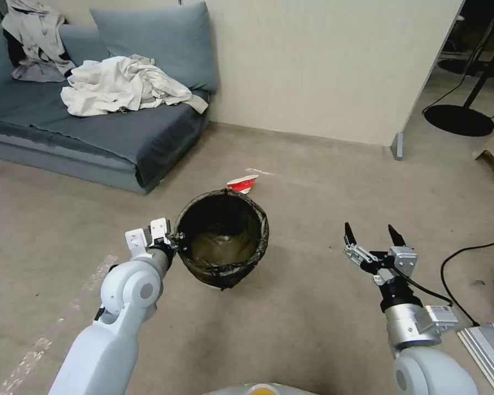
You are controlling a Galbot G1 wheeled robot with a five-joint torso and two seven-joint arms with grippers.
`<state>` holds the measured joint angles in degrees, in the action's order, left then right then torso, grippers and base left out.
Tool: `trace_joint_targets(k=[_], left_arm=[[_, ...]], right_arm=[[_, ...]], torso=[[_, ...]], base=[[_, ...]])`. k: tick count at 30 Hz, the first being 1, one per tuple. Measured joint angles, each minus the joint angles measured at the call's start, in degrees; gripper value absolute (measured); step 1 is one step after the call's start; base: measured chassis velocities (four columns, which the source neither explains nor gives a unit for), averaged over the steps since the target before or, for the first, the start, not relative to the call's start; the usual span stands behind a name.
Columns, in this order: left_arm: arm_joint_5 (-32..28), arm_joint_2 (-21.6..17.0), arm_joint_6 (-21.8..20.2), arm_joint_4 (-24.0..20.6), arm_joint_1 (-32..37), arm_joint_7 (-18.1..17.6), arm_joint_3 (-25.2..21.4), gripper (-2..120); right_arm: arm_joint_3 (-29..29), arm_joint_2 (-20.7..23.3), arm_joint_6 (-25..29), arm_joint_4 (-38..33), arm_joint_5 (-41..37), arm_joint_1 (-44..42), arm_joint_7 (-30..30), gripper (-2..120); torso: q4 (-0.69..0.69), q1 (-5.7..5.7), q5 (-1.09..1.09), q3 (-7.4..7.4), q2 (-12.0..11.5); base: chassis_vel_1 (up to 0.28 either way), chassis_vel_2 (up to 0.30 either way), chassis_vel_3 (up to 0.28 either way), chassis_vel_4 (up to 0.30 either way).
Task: Pick up the trash can from the floor.
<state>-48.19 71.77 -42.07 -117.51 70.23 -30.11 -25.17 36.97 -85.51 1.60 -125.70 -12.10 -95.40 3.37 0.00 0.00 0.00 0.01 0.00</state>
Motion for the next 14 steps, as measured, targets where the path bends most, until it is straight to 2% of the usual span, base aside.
trace_joint_targets(k=[14], left_arm=[[-0.2,0.0,0.0,-0.8,0.5,0.1,0.2,1]], right_arm=[[0.1,-0.2,0.0,-0.6,0.1,-0.7,0.0,100]], torso=[[0.0,0.0,0.0,0.0,0.0]], base=[[0.0,0.0,0.0,0.0]])
